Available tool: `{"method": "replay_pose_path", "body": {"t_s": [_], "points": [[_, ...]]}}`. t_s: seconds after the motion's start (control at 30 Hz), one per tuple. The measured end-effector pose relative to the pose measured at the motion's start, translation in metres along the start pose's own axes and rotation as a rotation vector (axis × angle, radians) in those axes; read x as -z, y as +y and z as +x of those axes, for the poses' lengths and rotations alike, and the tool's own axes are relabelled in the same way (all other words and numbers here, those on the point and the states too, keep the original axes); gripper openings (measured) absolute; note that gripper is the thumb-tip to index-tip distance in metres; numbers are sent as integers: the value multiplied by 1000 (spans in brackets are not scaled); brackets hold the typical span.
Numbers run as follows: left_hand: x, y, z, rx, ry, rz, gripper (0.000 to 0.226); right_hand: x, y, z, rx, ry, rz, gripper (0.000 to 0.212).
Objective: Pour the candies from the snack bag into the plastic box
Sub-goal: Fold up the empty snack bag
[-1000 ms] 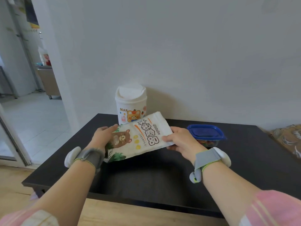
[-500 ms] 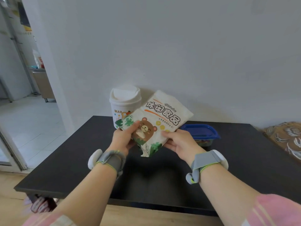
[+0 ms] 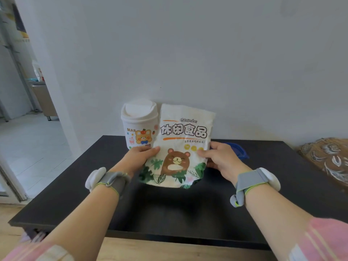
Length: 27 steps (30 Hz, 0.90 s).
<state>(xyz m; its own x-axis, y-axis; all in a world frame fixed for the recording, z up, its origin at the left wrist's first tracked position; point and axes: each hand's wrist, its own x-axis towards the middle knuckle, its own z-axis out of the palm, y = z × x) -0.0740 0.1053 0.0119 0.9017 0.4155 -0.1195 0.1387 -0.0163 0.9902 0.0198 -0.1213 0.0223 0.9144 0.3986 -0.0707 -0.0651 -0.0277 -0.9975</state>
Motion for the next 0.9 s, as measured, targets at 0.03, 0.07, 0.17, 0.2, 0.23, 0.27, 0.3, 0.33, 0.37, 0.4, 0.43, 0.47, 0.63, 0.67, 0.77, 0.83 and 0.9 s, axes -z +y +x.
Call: {"method": "replay_pose_path", "body": {"t_s": [0.03, 0.07, 0.17, 0.2, 0.23, 0.27, 0.3, 0.33, 0.37, 0.4, 0.43, 0.47, 0.63, 0.67, 0.77, 0.83, 0.9], "points": [[-2, 4, 1, -15, -1, -13, 17, 0, 1, 0, -1, -13, -33, 21], [-3, 6, 5, -42, 17, -9, 13, 0, 2, 0, 3, -10, -58, 19], [-5, 8, 10, -100, 75, 47, 9, 2, 5, -1, 4, 28, -72, 19], [-5, 7, 10, -107, 77, 72, 9, 3, 5, -1, 1, 34, -71, 20], [-6, 6, 9, -111, 74, 96, 9, 4, 6, -2, -2, 37, -62, 21], [-7, 5, 7, -116, 64, 116, 10, 6, 6, -2, -4, 37, -43, 21], [-8, 5, 4, -117, 56, 128, 11, 7, 6, -2, -7, 36, -22, 22], [-8, 4, 3, -117, 47, 129, 10, 7, 5, -2, -10, 34, -2, 21], [-8, 3, 3, -106, 30, 111, 11, 8, 5, -3, -14, 31, 19, 21], [-7, 2, 2, -86, -2, 66, 12, 9, 4, -3, -19, 29, 43, 20], [-5, 2, 1, -60, -44, 8, 14, 10, 4, -3, -26, 26, 68, 20], [-5, 2, 0, -32, -88, -44, 16, 11, 4, -3, -34, 27, 90, 22], [0, 4, -4, 32, -217, -162, 27, 18, 7, -2, -71, -17, 135, 29], [0, 5, -5, 40, -223, -190, 28, 19, 7, -2, -77, -31, 139, 30], [0, 6, -6, 51, -227, -246, 29, 19, 8, -1, -82, -43, 160, 32], [0, 6, -7, 52, -222, -257, 29, 19, 9, -1, -78, -39, 178, 32], [-1, 7, -7, 52, -208, -259, 27, 17, 10, 1, -75, -47, 190, 28]]}}
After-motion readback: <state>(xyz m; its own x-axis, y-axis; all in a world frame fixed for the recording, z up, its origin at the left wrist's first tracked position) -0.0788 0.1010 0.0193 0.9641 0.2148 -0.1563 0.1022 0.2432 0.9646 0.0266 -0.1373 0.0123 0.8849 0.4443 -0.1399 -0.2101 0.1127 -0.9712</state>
